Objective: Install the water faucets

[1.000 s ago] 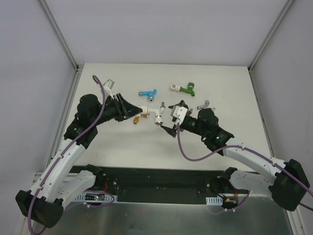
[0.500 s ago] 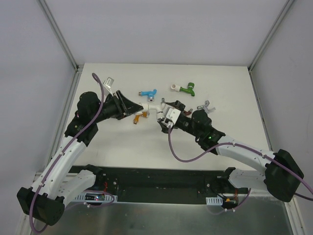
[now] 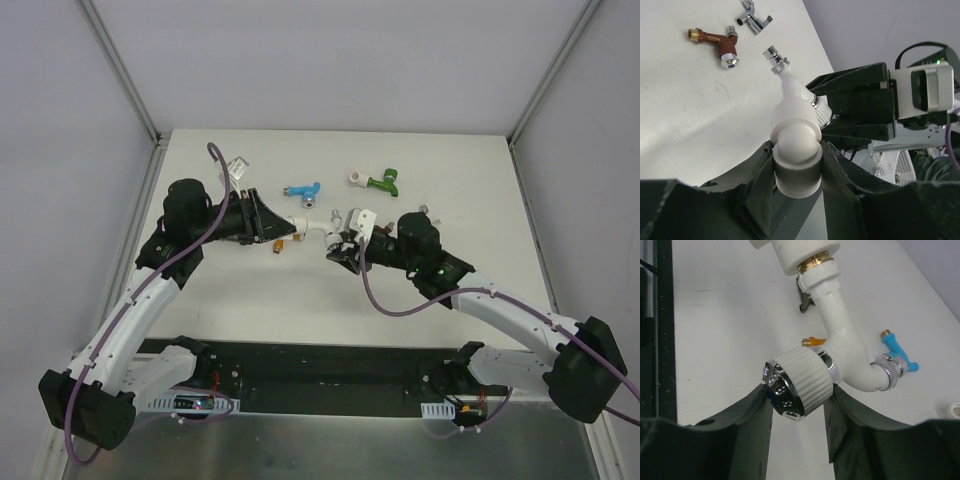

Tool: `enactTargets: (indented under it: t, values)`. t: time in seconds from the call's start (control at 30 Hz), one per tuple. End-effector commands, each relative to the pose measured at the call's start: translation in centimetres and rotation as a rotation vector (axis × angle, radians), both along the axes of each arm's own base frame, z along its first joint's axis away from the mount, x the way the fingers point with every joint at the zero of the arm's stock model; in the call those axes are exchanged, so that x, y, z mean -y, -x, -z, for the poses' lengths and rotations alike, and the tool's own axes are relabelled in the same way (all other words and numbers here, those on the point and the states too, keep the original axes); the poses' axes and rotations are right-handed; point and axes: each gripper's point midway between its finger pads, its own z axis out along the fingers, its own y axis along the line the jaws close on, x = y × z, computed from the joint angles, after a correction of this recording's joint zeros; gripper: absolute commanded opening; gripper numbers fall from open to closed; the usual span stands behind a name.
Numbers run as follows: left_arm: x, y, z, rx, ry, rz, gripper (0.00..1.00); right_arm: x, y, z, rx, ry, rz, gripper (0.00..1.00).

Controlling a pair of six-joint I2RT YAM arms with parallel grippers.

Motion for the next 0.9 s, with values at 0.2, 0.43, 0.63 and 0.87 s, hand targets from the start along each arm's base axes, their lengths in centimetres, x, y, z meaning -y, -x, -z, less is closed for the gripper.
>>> enactTargets:
  t: [0.2, 0.43, 0.63, 0.87]
  values:
    - [0.2, 3.4, 2.0, 0.085, -0.112, 0.252, 0.0, -0.5, 2.4, -8.8, -0.23, -0.234, -0.159, 0.05]
    - [0.1, 5.7, 3.2, 0.166, -0.114, 0.373, 0.0, 0.7, -0.4, -10.2, -0.566, -0.304, -0.026, 0.16]
    - [0.3, 6.3, 2.5, 0.189, -0.102, 0.392, 0.0, 0.5, -2.9, -9.4, -0.72, -0.323, 0.058, 0.27]
    - [0.4, 4.2, 3.0, 0.141, -0.112, 0.268, 0.0, 1.8, -4.5, -8.4, -0.789, -0.349, 0.142, 0.6]
